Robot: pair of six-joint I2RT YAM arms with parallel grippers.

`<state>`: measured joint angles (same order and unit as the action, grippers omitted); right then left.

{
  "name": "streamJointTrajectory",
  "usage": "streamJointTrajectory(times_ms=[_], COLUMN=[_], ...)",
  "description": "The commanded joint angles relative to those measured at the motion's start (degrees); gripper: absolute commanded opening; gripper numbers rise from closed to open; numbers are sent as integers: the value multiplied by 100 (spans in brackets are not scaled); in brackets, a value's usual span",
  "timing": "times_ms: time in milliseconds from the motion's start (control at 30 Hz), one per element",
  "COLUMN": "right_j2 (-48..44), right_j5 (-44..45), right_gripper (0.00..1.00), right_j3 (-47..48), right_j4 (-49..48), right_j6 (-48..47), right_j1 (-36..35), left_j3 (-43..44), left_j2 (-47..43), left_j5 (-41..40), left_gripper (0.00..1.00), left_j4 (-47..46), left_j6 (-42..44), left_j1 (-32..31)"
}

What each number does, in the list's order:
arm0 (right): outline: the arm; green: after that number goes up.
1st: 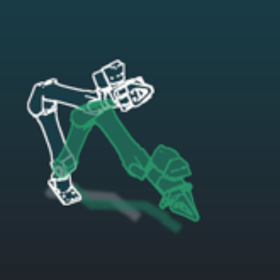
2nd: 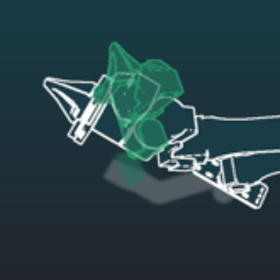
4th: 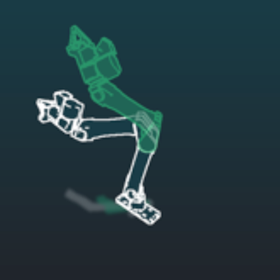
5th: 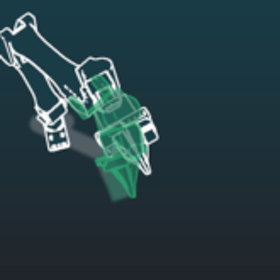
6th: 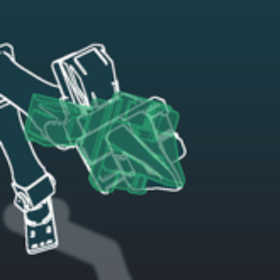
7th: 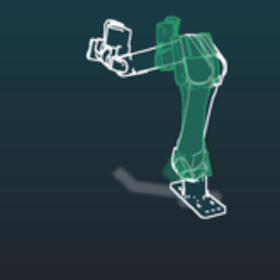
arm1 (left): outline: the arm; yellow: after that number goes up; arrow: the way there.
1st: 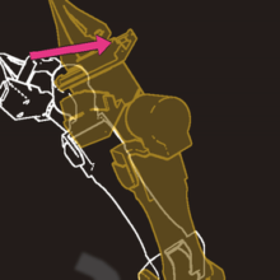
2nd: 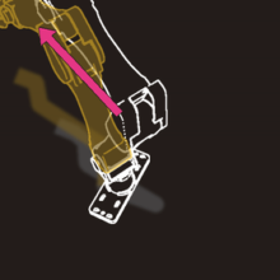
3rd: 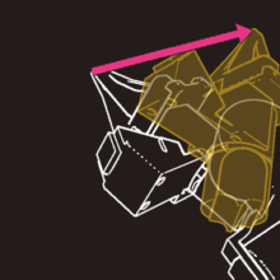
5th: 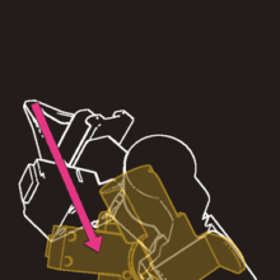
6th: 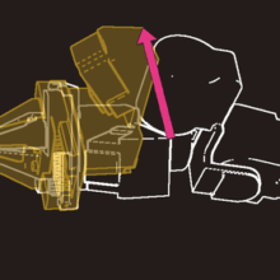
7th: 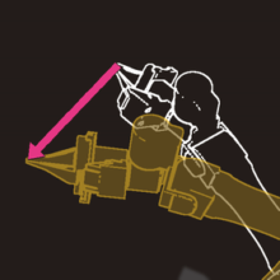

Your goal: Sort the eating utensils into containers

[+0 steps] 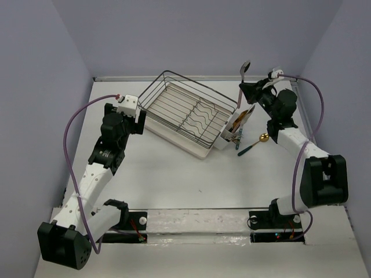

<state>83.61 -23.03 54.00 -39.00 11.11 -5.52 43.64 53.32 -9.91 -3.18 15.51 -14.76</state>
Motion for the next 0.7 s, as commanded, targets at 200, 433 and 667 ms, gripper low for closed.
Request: streamJointTrajectory(times_ms=[200, 433, 667], right_j2=[-319, -258, -477], right_j5=[122, -395, 228], right_gripper=[0, 0, 0], right_j3=[-504, -13, 585], right_j4=[-793, -583, -135], right_j6=[137, 268, 566], right_j1=[25, 25, 120], left_j3=[110, 154, 215], left_j2=[-182, -147, -129], left_j5=[42, 42, 51], left_gripper=[99, 99, 99], left_j4=[-148, -95, -95], left_j6=[-48, -4, 5], left_j1=[26, 26, 35])
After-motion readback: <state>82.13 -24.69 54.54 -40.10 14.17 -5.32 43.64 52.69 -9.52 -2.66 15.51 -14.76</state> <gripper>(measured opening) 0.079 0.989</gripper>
